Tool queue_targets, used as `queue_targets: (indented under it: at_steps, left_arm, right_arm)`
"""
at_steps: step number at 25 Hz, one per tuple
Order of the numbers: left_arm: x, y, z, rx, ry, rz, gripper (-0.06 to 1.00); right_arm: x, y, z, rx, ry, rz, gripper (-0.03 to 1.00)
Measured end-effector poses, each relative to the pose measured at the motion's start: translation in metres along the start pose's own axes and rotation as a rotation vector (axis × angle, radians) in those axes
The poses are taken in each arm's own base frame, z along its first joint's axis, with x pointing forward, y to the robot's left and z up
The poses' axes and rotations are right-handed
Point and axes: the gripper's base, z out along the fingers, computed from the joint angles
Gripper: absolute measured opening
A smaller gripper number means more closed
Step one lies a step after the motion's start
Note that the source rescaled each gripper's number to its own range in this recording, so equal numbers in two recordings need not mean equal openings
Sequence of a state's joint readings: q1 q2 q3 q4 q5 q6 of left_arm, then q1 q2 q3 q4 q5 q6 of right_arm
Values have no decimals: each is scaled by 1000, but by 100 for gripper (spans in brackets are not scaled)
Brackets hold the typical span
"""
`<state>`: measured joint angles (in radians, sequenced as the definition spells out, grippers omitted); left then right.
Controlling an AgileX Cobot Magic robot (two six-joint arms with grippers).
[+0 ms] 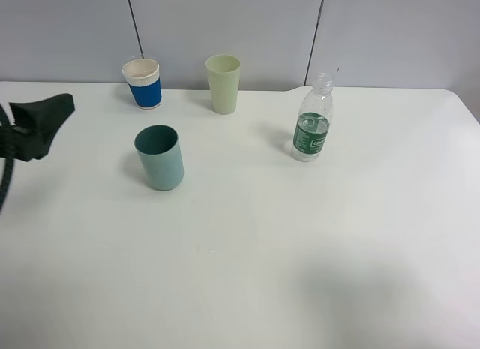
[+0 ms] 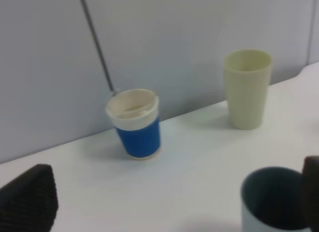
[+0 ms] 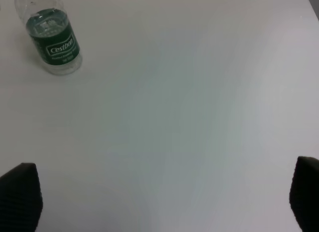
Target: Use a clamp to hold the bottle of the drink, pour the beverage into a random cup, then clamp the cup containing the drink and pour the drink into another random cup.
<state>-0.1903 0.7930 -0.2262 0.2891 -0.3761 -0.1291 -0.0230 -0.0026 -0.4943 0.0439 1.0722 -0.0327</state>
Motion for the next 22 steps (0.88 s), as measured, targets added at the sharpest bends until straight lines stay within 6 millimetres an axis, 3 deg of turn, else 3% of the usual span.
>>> queue_targets:
  at_steps: [10,14,22]
  left_arm:
    - [-69,22,-71,-202,107,-72,98]
    - [-75,25,-94,-249,178,-88,98]
    - [-62,25,-133,-307,220,-106,98]
  right_arm:
    - [0,0,0,0,0,0,100]
    - [0,0,0,0,0,0,100]
    - [0,0,0,0,0,0,100]
